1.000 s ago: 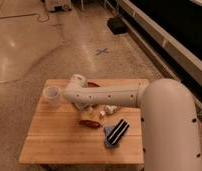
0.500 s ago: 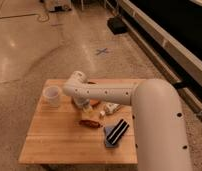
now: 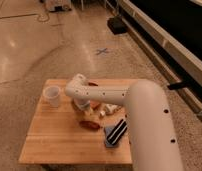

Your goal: Push the ceramic bowl across the table

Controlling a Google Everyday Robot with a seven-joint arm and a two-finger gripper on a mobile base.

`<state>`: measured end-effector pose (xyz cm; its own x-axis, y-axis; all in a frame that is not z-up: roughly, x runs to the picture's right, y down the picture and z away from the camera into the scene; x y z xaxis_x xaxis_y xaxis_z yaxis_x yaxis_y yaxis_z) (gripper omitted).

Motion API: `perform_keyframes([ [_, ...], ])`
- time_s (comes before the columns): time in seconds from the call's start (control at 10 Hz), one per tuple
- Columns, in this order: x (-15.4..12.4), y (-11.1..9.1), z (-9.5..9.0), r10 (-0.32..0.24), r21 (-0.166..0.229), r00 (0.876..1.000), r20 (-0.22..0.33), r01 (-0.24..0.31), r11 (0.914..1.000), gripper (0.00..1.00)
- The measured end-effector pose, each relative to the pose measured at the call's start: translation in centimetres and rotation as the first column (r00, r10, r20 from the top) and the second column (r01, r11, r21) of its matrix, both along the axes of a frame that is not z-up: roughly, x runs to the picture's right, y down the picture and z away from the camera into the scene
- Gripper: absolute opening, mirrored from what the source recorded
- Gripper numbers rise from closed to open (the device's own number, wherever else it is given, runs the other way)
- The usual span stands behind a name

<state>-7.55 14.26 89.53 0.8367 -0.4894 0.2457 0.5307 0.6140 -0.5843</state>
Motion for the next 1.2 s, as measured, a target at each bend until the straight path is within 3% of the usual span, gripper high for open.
perform_keyframes([
  [0.5, -2.3, 1.9, -2.9, -0.032, 0.007, 0.999, 0.026, 0.032, 0.9995, 0.68],
  [1.2, -2.9, 3.3, -4.9, -0.063, 0.012, 0.997, 0.044, 0.062, 0.9980, 0.68],
])
